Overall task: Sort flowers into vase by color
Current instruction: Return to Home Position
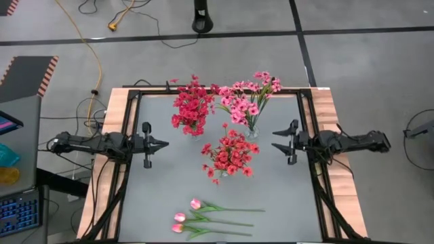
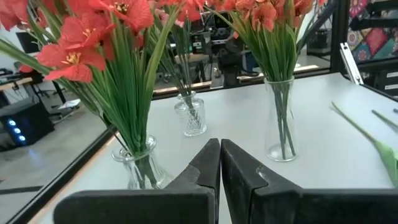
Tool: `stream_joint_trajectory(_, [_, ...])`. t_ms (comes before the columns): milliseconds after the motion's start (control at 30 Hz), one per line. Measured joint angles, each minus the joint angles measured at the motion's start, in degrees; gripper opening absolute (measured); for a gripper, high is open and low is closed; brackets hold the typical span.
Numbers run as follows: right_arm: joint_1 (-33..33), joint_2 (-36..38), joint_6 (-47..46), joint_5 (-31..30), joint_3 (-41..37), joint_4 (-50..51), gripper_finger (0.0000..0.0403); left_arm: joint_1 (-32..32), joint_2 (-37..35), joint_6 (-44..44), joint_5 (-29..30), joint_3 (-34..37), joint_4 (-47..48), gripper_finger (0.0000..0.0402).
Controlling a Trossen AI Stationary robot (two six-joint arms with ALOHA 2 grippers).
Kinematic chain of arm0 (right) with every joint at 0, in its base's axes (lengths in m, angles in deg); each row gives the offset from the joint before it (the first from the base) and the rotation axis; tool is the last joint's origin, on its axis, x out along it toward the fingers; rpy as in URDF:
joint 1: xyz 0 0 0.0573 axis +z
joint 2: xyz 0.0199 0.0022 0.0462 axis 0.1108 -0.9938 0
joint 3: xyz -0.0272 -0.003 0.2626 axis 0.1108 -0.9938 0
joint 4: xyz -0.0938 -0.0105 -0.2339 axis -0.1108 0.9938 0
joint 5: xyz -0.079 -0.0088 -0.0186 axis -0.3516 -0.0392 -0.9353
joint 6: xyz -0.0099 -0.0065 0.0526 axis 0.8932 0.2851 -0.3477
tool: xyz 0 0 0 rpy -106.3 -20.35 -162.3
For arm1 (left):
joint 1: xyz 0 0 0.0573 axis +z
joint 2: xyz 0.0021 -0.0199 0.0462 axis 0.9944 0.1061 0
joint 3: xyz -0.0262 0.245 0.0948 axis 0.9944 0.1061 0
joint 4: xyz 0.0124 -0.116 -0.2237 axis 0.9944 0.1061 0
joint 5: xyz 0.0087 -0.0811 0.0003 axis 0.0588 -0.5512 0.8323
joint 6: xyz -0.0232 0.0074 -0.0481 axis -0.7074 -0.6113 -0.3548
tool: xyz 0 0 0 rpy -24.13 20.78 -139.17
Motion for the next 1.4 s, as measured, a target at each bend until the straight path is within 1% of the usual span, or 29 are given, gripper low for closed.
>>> stream_joint_trajectory(233, [-2.18,0.0,0.0,-0.24,-0.02,0.12,0.0248,0.0,0.0,-0.86,0.01,-0.02,0.13,0.0002])
stream_joint_trajectory(367, [-2.21,0.0,-0.02,-0.26,-0.04,0.22,0.0248,0.0,0.0,-0.33,0.03,-0.02,0.17,0.0002])
stream_joint_trajectory(567, [-2.2,0.0,-0.02,-0.28,-0.07,0.23,0.0248,0.0,0.0,3.08,-0.12,-0.02,0.24,0.0002])
stream_joint_trajectory(800, [-2.2,0.0,-0.02,-0.32,-0.09,0.24,0.0248,0.0,0.0,2.95,-0.08,-0.04,0.28,0.0002])
stream_joint_trajectory(867, [-2.2,0.0,-0.02,-0.33,-0.1,0.26,0.0248,0.0,0.0,3.25,0.75,-0.04,0.28,0.0002])
stream_joint_trajectory(933, [-2.2,0.0,-0.03,-0.33,-0.11,0.25,0.0248,-0.02,0.0,3.7,3.13,-0.09,0.25,0.0002])
stream_joint_trajectory(1067, [-2.2,0.0,-0.04,-0.35,-0.11,0.26,0.0248,-0.02,0.0,1.71,6.87,-0.11,0.07,0.0002])
stream_joint_trajectory(1200, [-2.2,0.0,-0.04,-0.37,-0.13,0.26,0.0248,-0.02,0.0,-0.07,7.57,-0.11,0.0,0.0002])
stream_joint_trajectory(1400, [-2.2,0.0,-0.04,-0.37,-0.13,0.26,0.0248,-0.02,0.0,-0.11,7.62,-0.11,0.0,0.0002])
